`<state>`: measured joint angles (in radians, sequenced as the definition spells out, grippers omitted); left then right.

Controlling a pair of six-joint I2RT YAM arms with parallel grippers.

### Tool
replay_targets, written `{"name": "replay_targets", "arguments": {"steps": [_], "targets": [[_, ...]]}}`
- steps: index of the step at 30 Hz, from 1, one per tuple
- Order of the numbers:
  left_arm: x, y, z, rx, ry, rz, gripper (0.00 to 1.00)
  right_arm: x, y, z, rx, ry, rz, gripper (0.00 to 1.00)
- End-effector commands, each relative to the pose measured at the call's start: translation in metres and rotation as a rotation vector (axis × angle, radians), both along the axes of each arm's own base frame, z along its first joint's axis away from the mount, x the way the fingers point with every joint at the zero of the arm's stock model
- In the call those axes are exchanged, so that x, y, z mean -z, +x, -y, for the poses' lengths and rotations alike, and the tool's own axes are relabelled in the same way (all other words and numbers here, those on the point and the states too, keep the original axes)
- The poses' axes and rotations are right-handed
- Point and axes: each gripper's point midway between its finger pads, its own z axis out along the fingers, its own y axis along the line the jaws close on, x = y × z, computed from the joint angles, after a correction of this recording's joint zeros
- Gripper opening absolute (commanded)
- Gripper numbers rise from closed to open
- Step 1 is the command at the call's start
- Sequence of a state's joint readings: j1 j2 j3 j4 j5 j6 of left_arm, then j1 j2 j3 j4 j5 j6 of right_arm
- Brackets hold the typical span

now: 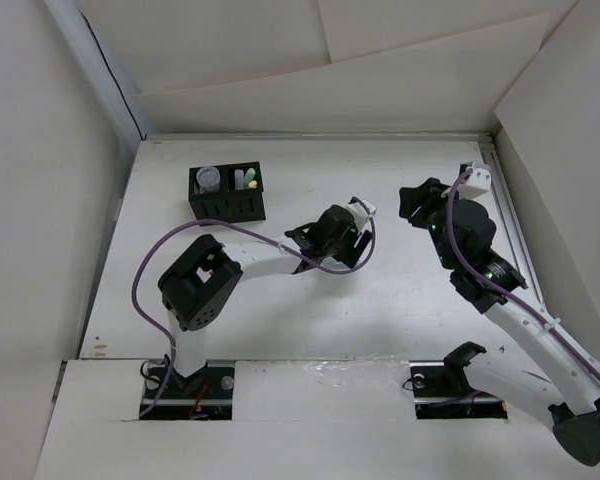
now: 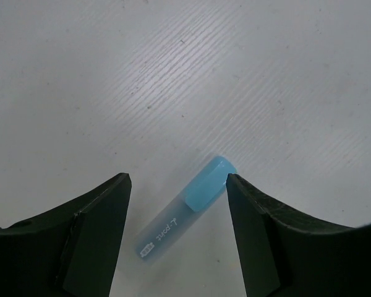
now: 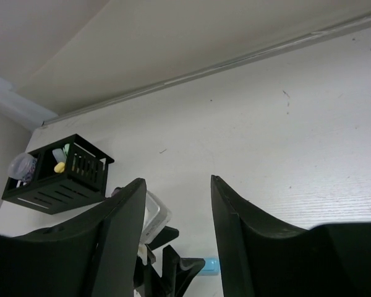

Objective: Sort the stationery into containers
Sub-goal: Pick up the pen from the center of the board.

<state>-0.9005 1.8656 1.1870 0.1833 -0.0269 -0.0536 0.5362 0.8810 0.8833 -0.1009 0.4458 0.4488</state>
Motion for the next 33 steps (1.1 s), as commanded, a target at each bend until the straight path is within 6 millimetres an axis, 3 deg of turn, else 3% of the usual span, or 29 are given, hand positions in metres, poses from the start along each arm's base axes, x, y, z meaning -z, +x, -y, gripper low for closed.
{"name": "replay_targets", "arguments": {"steps": [1, 10, 20, 26, 31, 33], "targets": [[-0.019, 0.005, 0.009, 0.066, -0.013, 0.029, 0.60, -0.020, -0.001, 0.007, 0.024, 0.034, 0.059, 0.52], [0.020, -0.011, 0.008, 0.131, 0.080, -0.026, 0.61, -0.020, -0.001, 0.007, 0.024, 0.034, 0.059, 0.58], [0.031, -0.023, 0.013, 0.180, 0.130, -0.048, 0.61, -0.020, -0.001, 0.007, 0.024, 0.034, 0.059, 0.58], [0.048, -0.022, 0.009, 0.172, 0.166, -0.069, 0.48, -0.020, -0.001, 0.005, 0.015, 0.035, 0.059, 0.58], [0.042, -0.014, 0.015, 0.157, 0.156, -0.045, 0.38, -0.020, -0.001, 0.005, 0.015, 0.035, 0.059, 0.58], [0.043, -0.012, 0.017, 0.163, 0.159, -0.038, 0.27, -0.020, -0.001, 0.005, 0.015, 0.035, 0.059, 0.58]]}}
